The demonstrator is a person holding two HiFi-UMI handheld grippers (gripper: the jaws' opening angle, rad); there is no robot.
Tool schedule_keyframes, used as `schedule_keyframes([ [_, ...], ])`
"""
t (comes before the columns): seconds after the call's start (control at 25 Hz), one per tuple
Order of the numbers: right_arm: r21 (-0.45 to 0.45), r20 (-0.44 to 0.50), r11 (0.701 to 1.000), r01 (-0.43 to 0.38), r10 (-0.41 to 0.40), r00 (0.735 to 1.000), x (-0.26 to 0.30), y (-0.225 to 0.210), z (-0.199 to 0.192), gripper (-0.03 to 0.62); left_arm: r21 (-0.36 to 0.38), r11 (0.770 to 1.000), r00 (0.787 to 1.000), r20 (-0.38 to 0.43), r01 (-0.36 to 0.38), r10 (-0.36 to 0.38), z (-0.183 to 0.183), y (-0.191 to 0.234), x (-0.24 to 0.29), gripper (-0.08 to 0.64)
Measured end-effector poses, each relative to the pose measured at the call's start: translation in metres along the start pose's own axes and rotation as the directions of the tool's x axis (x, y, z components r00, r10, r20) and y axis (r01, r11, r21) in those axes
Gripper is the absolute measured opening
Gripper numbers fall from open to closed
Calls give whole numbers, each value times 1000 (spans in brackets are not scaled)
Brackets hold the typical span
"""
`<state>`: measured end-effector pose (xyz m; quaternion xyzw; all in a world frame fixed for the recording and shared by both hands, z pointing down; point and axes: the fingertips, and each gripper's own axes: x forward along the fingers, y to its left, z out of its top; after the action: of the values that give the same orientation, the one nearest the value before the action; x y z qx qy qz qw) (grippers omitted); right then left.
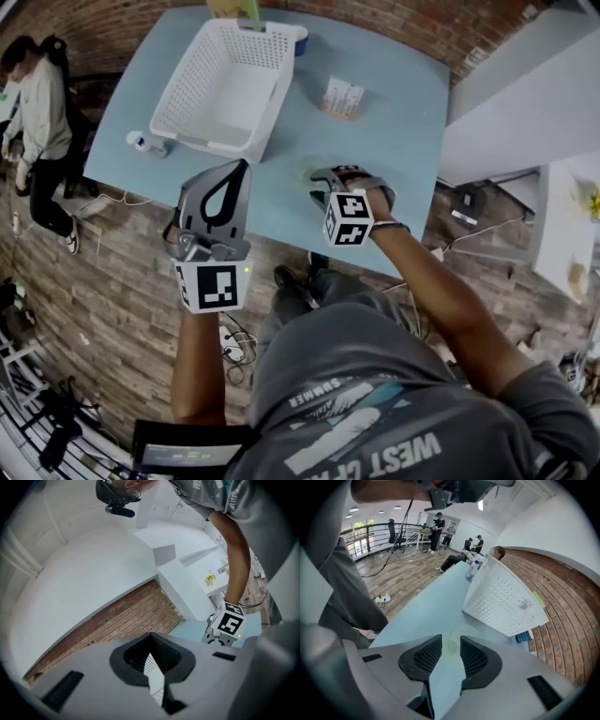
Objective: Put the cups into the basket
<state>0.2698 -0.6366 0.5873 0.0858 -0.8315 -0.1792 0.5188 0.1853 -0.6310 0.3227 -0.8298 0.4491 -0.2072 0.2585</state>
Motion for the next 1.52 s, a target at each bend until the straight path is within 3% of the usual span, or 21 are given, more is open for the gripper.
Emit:
schedule_keyframes([
  [0.2,-87,-78,993,-78,72,994,18,0,-10,101,4,999,999,-24,-44,45,-6,12,12,0],
  [0.32,-119,-83,986,-120,111,990,22,4,-13,49,8,998,998,-34,-58,59,-8,14,17,0],
  [0.52,-115,-67,981,-156,149,987,14,1,-10,31,11,997,996,-38,-75,75,-10,20,20,0],
  [0.8,-80,-5,997,-13,13,1000,-44,-75,15,31,6,994,994,-27,-107,107,-16,45,22,0],
  [1.04,-62,61,989,136,-132,989,-91,-151,55,31,4,991,991,-15,-135,135,-22,73,28,0],
  [1.52,-90,136,974,210,-197,971,-88,-238,143,31,13,990,990,12,-141,140,-51,123,36,0],
])
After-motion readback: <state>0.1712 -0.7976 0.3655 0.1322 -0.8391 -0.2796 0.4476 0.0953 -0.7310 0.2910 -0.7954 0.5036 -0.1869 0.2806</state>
